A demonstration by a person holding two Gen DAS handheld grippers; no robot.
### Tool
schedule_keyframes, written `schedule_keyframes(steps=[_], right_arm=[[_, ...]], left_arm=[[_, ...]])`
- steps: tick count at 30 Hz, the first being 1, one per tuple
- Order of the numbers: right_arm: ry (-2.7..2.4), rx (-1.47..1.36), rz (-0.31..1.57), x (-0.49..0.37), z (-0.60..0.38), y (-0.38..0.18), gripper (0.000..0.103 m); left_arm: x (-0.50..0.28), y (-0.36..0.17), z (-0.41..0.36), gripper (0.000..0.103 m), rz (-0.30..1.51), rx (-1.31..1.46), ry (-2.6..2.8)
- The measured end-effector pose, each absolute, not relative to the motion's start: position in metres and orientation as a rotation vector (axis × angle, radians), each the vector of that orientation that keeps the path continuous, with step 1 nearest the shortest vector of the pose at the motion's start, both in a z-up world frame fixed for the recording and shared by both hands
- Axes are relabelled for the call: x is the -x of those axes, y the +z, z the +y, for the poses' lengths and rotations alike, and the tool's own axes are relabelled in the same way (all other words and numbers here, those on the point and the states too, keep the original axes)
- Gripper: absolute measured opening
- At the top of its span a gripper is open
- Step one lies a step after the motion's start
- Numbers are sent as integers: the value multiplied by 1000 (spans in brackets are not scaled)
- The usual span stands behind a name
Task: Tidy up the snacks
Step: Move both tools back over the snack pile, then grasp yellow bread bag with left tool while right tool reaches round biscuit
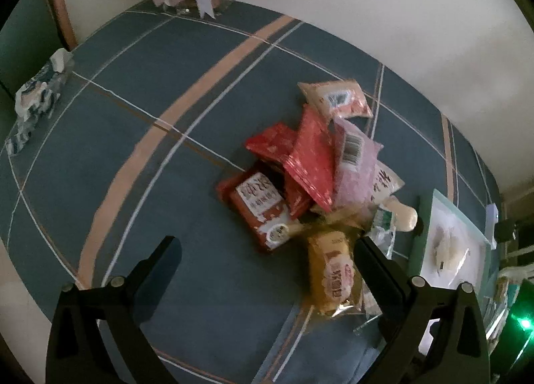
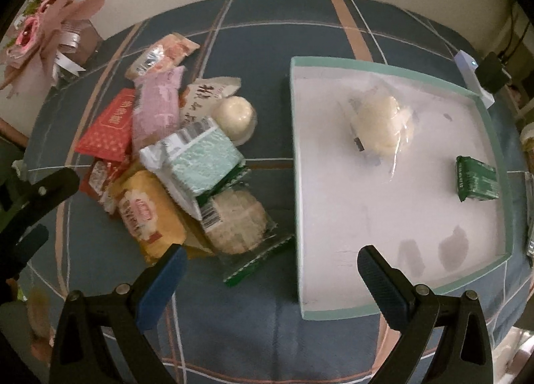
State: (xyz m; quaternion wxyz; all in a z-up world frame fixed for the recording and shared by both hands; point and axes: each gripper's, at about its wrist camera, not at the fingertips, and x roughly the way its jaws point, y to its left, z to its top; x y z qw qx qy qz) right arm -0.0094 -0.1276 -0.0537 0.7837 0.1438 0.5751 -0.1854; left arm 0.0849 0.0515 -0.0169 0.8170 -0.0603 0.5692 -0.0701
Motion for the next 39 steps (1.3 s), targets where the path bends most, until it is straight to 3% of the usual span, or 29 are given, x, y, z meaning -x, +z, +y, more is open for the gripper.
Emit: schedule_keyframes(steps=[18,19,23,28,39], right_arm=[[-495,-290,1284,13,-158,-58,103],[-497,-293,1285,14,-159,-58,103],[-498,-287,1287,14,-160,-59,103],[-494,-288,1293,12,-160,-60,103],[-430,-319,1254,8,-158,-57,103]], left_arm=[[-86,-62,7,102,1354,86,-213],[-87,-64,5,100,1357,87,-212],[-88,-70,5,73,1377,125,-230],[-86,-71,5,46,1385,199,-289],[-83,-72,8,45,1385,200,-258]])
